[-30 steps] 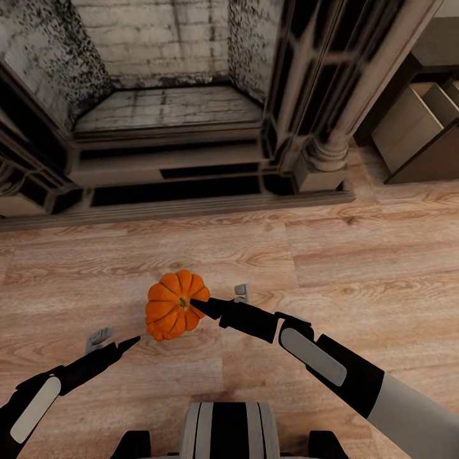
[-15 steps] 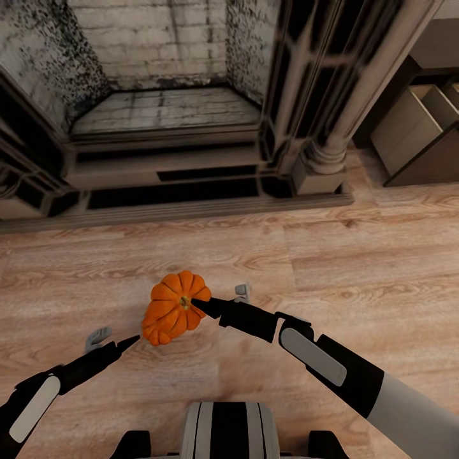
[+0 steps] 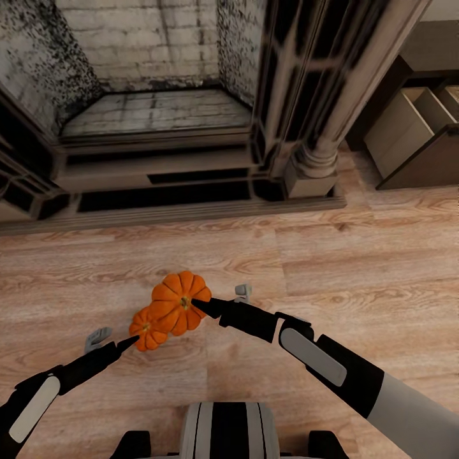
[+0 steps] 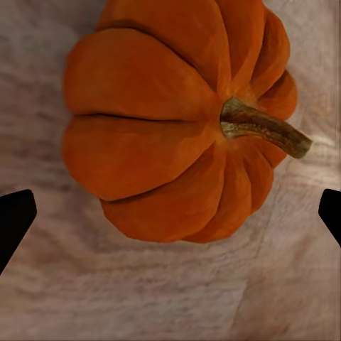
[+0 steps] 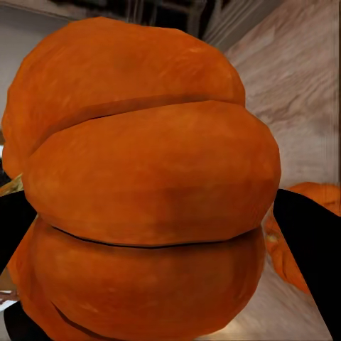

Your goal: Place each of the two pumpkins and all three candles from the living room inside a cabinet in the living room (use any cabinet), then make sure every cabinet is closed, and position the cauldron so it is next to a table in the living room.

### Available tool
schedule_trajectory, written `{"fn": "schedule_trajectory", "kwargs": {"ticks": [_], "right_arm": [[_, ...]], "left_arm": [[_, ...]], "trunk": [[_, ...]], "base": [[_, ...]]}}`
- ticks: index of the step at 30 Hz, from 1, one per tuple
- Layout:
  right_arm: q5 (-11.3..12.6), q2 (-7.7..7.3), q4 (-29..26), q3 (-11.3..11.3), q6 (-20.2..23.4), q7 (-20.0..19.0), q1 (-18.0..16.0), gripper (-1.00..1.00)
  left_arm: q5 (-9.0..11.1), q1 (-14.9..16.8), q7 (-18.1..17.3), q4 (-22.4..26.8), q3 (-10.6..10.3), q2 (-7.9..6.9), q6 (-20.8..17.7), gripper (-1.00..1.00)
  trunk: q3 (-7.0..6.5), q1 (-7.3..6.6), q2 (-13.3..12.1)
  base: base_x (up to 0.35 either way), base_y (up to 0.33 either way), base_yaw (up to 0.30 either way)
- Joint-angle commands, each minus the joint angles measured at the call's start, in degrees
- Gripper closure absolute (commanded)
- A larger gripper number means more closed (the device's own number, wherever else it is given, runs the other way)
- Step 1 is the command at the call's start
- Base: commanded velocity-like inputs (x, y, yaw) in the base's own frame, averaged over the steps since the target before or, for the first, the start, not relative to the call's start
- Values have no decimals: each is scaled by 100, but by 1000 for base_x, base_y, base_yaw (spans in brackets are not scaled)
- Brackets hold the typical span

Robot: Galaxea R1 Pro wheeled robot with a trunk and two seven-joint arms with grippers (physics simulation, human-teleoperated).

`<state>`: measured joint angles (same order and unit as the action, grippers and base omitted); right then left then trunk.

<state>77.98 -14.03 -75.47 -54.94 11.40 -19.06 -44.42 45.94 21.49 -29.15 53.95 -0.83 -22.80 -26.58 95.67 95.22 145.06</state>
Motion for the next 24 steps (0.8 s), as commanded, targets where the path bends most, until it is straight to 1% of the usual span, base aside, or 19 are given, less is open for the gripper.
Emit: {"fn": "schedule_trajectory", "kwargs": {"ticks": [1,4,7,10,17,21,24], "right_arm": [[30,-3,-2,-8,21,-8,-5,100],[-88,-3,-3,-8,21,3,-5,100],[-135,-3,-1,-8,21,6,-5,100],[-148,-3,1,-8,21,7,-5,100],[-156,-3,7,-8,21,11,-5,100],[-153,-3,7,-8,21,70,-5,100],[-158,-3,6,-8,21,91,-5,100]], "left_arm": [[65,1,7,1,-7,-5,-40,-100],[71,-1,6,-2,-5,-4,-40,-100],[74,2,6,-8,-5,-5,-40,-100],[90,2,6,-9,-1,-5,-40,-100],[99,0,6,-14,4,-7,-40,-100],[99,3,8,-39,4,-13,-40,-100],[99,0,-1,-21,11,-18,-36,-100]], "trunk": [[3,-1,1],[3,-1,1],[3,-1,1],[3,-1,1],[3,-1,1],[3,-1,1],[3,-1,1]], "base": [[0,-30,0],[17,-13,0],[188,-3,0],[144,-1,0],[38,0,0],[175,66,0],[53,23,0]]}}
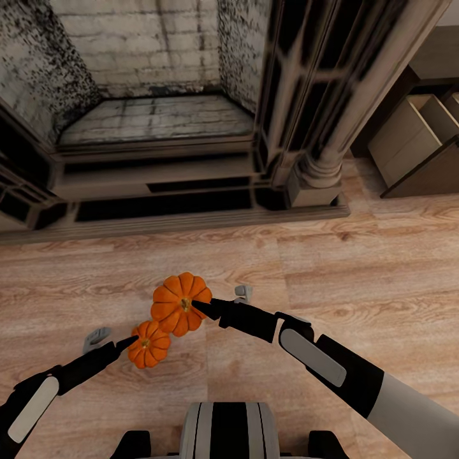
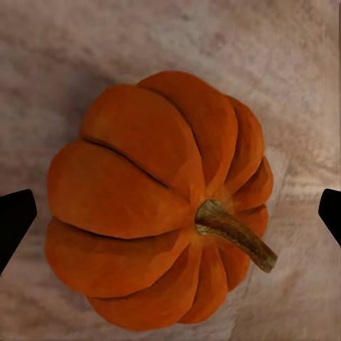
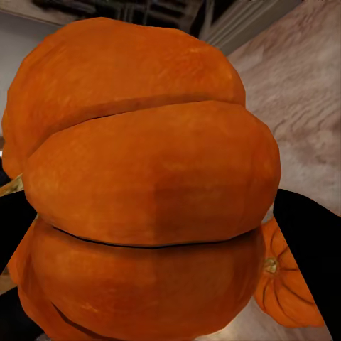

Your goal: Place each of the two pumpkins and all three candles from the living room inside a cabinet in the living room (use any cabinet), then make sure every cabinet is closed, and position the cauldron so it is next to a table in the living room.

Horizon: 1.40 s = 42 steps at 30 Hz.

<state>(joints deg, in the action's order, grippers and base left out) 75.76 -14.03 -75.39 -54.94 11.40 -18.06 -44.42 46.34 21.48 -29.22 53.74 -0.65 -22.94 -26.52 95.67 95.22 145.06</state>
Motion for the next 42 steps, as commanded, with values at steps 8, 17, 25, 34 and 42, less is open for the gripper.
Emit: {"fn": "schedule_trajectory", "kwargs": {"ticks": [8,17,25,34,42], "right_arm": [[61,-3,7,-8,20,4,-5,100],[61,-3,15,-8,20,10,-5,100],[61,-3,24,-8,20,11,-5,100],[61,-3,33,-8,20,11,-5,100],[61,-3,33,-8,20,13,-5,100]], "left_arm": [[63,1,4,-9,127,4,-45,-100],[60,1,5,-19,161,9,-47,-100],[59,-2,11,-37,162,14,-41,-100],[25,-3,13,-47,153,18,-38,-100],[-1,-1,13,-48,153,18,-37,-100]], "trunk": [[3,-1,1],[92,10,7],[247,28,16],[380,43,24],[380,43,24]], "base": [[5,2,0],[0,0,0],[0,0,0],[0,0,0],[0,0,0]]}}
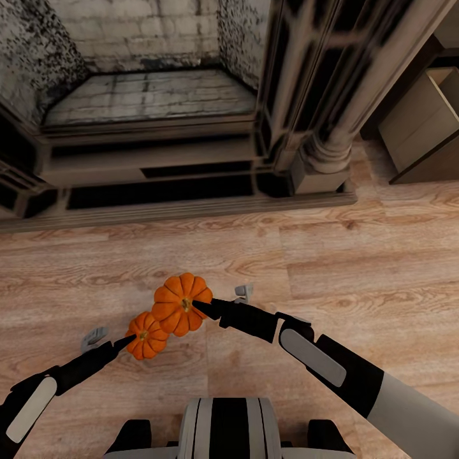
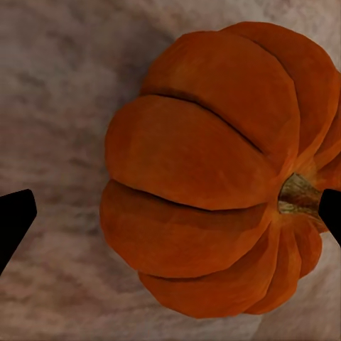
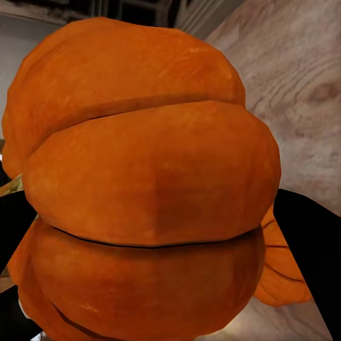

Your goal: Place each of the two pumpkins and all three candles from the living room inside a cabinet in the living room (use any cabinet), then make sure every cabinet is closed, and position the cauldron so it is next to a table in the living room.

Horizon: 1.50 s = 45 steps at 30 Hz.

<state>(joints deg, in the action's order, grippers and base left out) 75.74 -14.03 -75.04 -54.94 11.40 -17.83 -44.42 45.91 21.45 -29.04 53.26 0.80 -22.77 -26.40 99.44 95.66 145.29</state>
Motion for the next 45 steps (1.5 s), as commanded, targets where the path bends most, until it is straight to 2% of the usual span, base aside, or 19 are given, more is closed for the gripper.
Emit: {"fn": "schedule_trajectory", "kwargs": {"ticks": [1,28,32,45], "right_arm": [[63,-3,-1,-8,20,-10,-5,100],[56,-3,16,-8,20,-12,-5,100],[55,-3,16,-8,20,-13,-5,100],[55,-3,18,-8,17,-10,-5,100]], "left_arm": [[42,2,-5,1,8,1,-46,-100],[57,-1,4,1,27,1,-41,-100],[65,-1,5,1,26,1,-41,-100],[63,2,3,1,25,1,-41,-100]], "trunk": [[3,-1,1],[3,-1,1],[91,9,7],[91,9,7]], "base": [[0,0,0],[7,-34,0],[0,0,0],[0,0,0]]}}
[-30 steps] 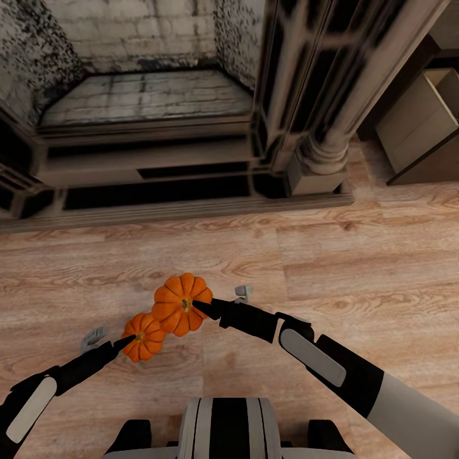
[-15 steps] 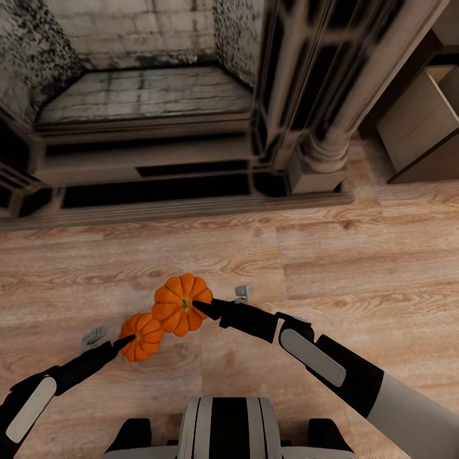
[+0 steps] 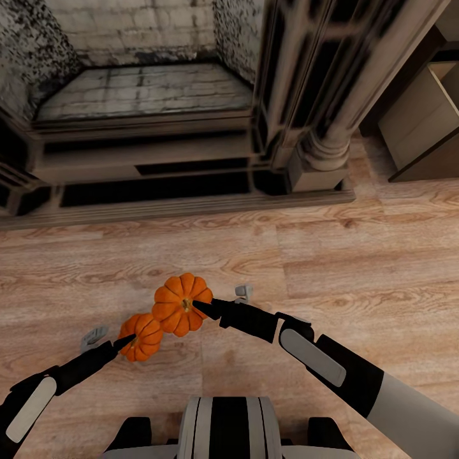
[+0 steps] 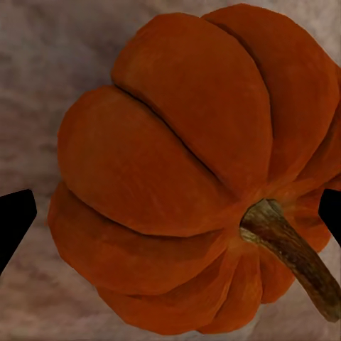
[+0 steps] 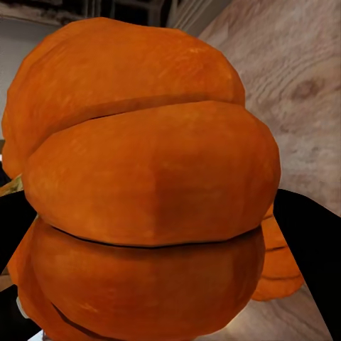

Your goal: Place each of the two pumpkins and all three candles from the living room inside a cabinet in the living room (use any cabinet), then make sure every cabinet is closed, and position the cauldron so it is next to a table in the living room.

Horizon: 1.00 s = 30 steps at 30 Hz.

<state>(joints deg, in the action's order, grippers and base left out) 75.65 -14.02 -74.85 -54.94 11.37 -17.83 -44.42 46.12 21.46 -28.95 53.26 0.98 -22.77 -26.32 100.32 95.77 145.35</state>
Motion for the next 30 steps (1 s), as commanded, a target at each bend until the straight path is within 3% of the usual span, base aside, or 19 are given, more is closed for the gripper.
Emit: {"fn": "schedule_trajectory", "kwargs": {"ticks": [1,16,20,30], "right_arm": [[64,-4,-2,-8,18,-10,-5,100],[65,-4,-3,-8,15,66,-5,100],[64,-4,-3,-9,14,76,-5,100],[65,-4,-3,-8,14,78,-5,100]], "left_arm": [[40,0,-5,1,8,1,-49,-100],[25,1,-21,0,-1,-52,-49,-100],[21,1,-23,1,-1,-59,-49,-100],[20,-1,-23,0,-1,-63,-49,-100]], "trunk": [[3,-1,1],[3,-1,1],[91,9,7],[113,12,8]], "base": [[0,0,0],[0,0,0],[0,0,0],[0,0,0]]}}
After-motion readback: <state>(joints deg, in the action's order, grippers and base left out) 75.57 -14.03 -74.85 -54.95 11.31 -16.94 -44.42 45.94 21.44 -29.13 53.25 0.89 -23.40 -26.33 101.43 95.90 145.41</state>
